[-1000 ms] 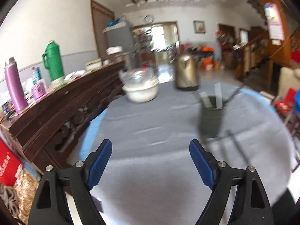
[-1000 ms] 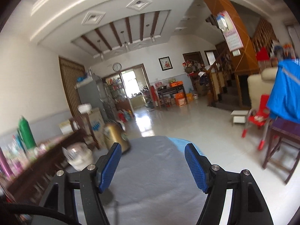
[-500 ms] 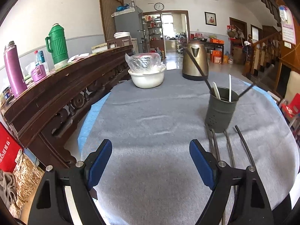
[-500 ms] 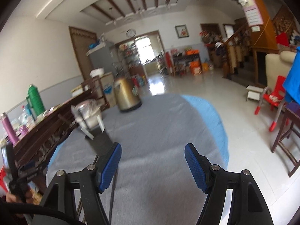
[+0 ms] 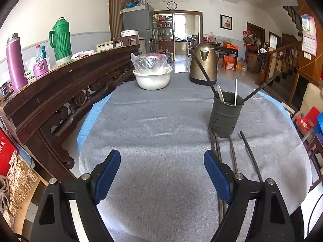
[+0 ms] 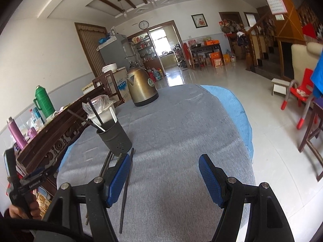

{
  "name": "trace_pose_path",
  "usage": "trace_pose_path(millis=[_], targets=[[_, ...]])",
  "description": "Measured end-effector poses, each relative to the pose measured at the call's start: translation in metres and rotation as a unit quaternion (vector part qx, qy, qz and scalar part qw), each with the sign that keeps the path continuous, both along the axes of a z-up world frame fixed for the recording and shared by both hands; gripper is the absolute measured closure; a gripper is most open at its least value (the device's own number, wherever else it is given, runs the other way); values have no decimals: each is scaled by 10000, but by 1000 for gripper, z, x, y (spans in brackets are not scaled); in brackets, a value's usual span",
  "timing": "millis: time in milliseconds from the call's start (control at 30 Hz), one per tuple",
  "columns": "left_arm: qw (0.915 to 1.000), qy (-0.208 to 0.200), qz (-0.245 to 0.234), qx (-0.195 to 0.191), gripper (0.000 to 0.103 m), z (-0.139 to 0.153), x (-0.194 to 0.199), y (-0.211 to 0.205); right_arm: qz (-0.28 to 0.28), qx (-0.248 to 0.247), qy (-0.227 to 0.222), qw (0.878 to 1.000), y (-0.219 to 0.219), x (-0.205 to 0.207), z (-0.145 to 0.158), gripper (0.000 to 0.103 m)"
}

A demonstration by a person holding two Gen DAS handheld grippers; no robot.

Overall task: Organize utensils
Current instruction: 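Withdraw both open tools from the cup toward the loose chopsticks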

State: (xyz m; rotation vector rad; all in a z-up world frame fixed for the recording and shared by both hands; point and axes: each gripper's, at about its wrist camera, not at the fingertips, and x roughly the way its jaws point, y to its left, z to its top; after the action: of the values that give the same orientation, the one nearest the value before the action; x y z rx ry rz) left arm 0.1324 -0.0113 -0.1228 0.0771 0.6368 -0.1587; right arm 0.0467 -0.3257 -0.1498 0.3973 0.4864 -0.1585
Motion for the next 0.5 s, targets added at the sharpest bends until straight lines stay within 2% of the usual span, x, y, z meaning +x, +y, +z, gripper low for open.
trace_pose_path(millis=[233, 500], targets=[[9996, -272, -97, 12, 18, 13, -15, -1, 129, 26, 8, 9999, 6, 5, 2, 30], [9996, -258, -141, 43, 18, 10, -25, 14, 263, -20, 96, 9996, 20, 13, 4, 30]])
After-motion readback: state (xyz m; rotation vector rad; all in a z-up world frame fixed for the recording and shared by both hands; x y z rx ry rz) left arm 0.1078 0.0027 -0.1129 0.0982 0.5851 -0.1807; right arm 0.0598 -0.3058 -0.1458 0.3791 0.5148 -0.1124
